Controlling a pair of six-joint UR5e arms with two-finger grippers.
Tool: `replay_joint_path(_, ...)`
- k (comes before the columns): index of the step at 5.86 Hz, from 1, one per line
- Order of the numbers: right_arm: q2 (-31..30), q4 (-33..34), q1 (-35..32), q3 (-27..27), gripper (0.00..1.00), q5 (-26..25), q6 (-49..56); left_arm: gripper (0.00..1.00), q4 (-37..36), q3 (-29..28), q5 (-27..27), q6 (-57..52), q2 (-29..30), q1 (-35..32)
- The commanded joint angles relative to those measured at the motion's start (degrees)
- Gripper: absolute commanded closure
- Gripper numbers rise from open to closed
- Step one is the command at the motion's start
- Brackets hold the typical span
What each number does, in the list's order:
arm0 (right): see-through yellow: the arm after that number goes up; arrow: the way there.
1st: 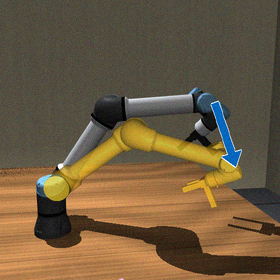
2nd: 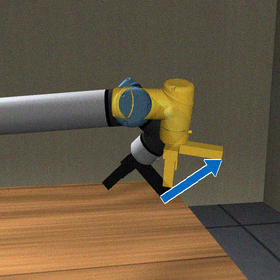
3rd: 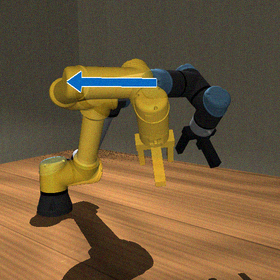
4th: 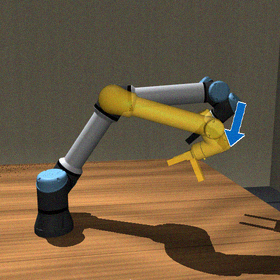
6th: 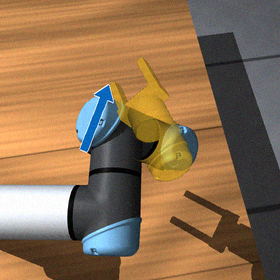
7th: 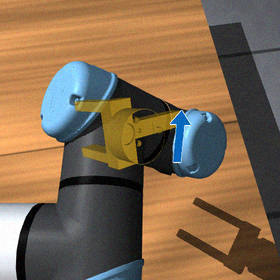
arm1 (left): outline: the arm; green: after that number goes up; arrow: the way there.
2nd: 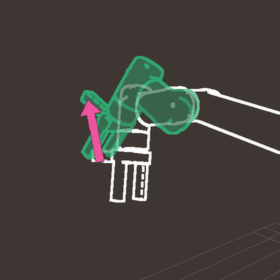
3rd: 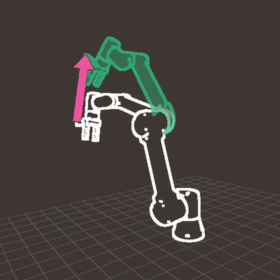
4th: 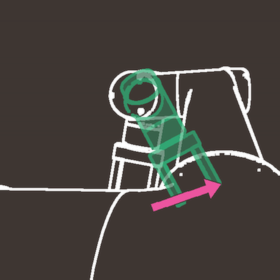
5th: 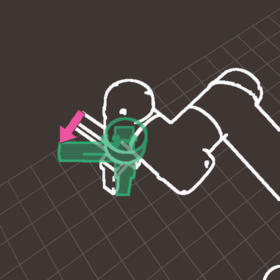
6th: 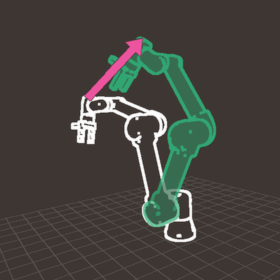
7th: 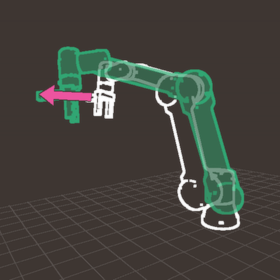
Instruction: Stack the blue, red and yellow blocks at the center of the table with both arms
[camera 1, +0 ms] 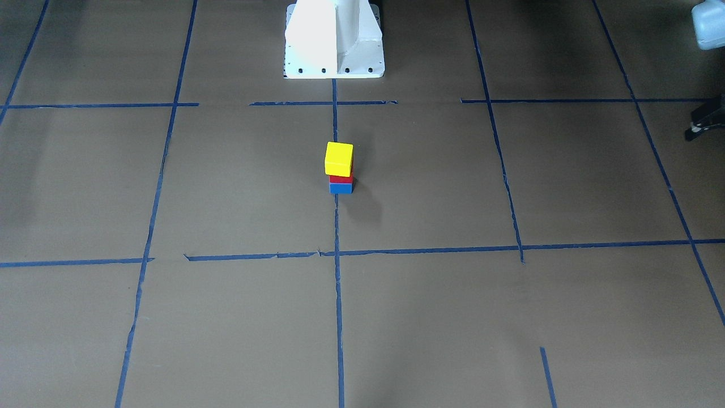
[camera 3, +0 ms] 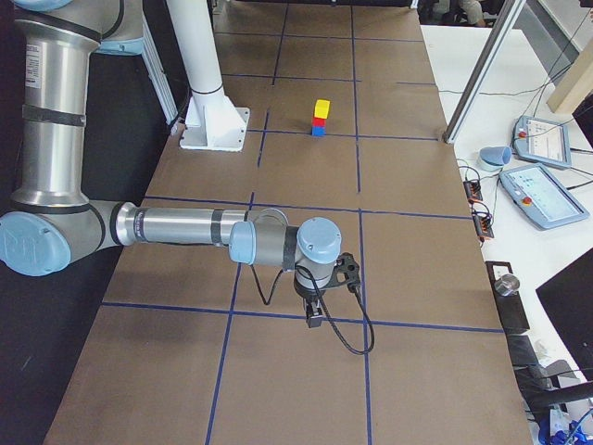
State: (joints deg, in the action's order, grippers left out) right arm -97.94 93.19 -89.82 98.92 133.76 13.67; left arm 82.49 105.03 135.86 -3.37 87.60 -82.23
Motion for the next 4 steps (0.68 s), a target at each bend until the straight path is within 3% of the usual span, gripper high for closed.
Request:
replay_joint_path(1,0.3,-1.3,0.1,-0.6,0.0,0.0,-2.6,0.0,0.0,-2.2,0.0,-1.7,-5.4,-1.7)
replay_joint_path(4,0.2,-3.1,0.2,-1.2,0.0,0.2,-2.7,0.0,1.3,-4.3,0.0,-2.2,-7.9,-3.0)
